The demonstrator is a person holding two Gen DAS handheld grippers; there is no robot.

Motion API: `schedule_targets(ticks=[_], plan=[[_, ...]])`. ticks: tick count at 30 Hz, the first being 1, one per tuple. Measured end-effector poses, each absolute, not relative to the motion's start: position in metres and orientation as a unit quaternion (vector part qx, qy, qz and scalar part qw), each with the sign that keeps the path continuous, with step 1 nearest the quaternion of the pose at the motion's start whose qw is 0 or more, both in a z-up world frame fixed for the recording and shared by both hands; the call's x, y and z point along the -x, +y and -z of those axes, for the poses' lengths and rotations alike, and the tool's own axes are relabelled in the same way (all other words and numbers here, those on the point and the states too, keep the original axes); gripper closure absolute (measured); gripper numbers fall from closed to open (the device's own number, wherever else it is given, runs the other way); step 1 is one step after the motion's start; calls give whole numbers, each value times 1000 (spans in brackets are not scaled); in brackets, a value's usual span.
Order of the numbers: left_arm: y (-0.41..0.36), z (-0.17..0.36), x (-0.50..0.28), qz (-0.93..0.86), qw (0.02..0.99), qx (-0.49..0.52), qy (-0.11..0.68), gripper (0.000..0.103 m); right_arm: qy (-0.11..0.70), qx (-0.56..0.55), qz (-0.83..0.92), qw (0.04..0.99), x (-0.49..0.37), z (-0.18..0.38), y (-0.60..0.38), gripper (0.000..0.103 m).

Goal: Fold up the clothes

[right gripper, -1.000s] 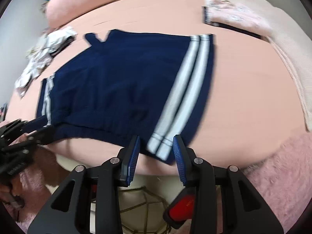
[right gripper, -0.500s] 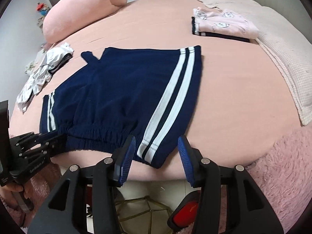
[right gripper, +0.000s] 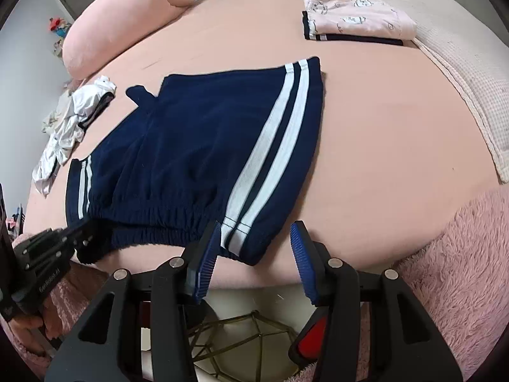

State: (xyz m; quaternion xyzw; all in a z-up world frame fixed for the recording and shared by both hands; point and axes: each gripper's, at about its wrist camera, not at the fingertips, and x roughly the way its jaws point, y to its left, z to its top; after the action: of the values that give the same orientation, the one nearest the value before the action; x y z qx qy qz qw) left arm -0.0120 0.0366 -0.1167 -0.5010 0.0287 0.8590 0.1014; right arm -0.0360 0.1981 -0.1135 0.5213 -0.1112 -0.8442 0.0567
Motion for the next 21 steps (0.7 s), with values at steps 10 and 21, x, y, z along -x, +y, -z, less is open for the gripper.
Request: schedule_targets(ticks=[10, 21], plan=[[-27, 116, 15, -792, 149, 549, -221, 67, -104, -554, 825, 32, 43, 128, 203, 56], [-69, 139, 27, -771, -18, 616, -161, 60, -76, -556, 828, 6, 51, 132, 198, 54]])
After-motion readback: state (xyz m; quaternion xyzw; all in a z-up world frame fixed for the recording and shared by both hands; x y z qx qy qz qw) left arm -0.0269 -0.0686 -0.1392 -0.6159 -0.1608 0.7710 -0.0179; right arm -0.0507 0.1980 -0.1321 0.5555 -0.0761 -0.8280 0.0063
